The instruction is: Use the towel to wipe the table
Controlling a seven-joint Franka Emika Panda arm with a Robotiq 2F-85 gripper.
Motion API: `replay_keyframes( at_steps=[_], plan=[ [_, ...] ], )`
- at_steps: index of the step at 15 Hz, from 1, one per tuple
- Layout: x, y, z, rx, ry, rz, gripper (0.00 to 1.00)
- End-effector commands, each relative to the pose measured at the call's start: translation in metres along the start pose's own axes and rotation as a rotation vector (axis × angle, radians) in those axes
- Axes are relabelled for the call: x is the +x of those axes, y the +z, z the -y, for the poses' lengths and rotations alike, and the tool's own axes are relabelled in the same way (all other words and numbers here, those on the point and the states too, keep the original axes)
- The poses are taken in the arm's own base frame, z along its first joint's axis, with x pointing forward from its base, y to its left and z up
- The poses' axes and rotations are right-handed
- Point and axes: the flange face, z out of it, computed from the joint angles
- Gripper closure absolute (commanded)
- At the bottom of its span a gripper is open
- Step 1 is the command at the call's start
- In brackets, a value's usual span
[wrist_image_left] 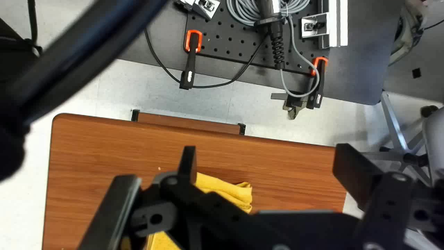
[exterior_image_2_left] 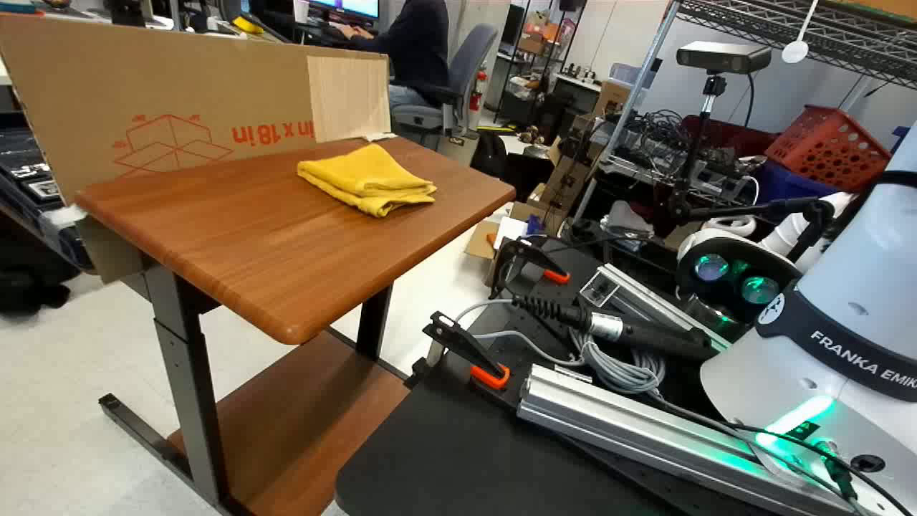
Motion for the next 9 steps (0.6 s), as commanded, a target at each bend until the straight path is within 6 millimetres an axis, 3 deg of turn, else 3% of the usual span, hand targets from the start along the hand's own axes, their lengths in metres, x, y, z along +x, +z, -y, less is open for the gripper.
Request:
replay_keyframes(
  at_steps=[1,6,9],
  plan=[
    [0.000,0.000,0.000,0.000,0.000,0.001,0.00],
    [0.000,0.000,0.000,0.000,0.000,0.000,0.00],
    [0.022,-0.003,-0.004,0.006,0.046,-0.022,0.00]
  ],
)
